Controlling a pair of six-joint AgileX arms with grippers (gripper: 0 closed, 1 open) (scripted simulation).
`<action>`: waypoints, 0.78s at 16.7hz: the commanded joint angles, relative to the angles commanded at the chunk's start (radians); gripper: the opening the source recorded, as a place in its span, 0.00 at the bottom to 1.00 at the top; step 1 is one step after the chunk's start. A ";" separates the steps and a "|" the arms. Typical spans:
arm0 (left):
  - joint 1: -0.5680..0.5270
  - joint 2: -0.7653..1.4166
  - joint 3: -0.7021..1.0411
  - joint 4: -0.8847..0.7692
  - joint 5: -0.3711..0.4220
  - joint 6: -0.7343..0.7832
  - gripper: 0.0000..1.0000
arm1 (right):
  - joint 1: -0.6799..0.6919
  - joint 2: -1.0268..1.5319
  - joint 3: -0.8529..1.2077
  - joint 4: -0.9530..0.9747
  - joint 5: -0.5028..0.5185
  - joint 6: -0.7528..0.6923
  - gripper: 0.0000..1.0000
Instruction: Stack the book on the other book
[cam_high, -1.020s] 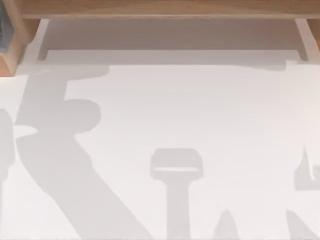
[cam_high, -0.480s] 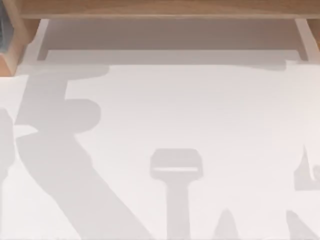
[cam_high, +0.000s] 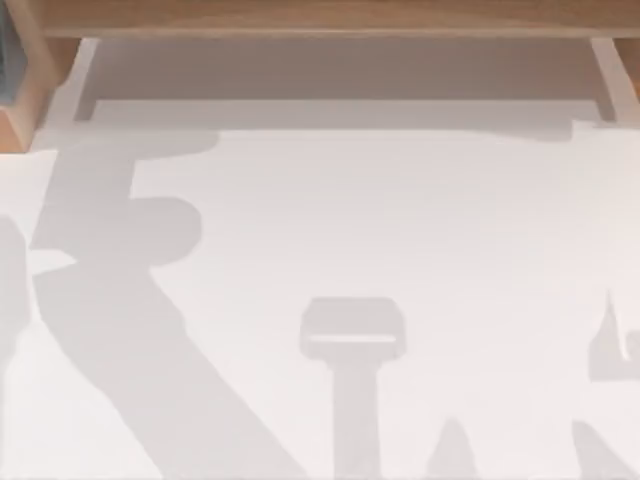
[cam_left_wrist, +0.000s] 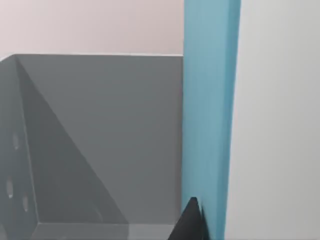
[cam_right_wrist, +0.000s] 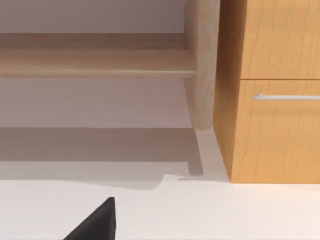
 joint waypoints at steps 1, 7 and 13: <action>0.000 0.000 0.000 0.000 0.000 0.000 0.00 | 0.000 0.000 0.000 0.000 0.000 0.000 1.00; 0.004 -0.005 -0.002 -0.001 0.000 0.001 0.00 | 0.000 0.000 0.000 0.000 0.000 0.000 1.00; 0.012 -0.047 -0.029 -0.017 0.008 0.002 0.00 | 0.000 0.000 0.000 0.000 0.000 0.000 1.00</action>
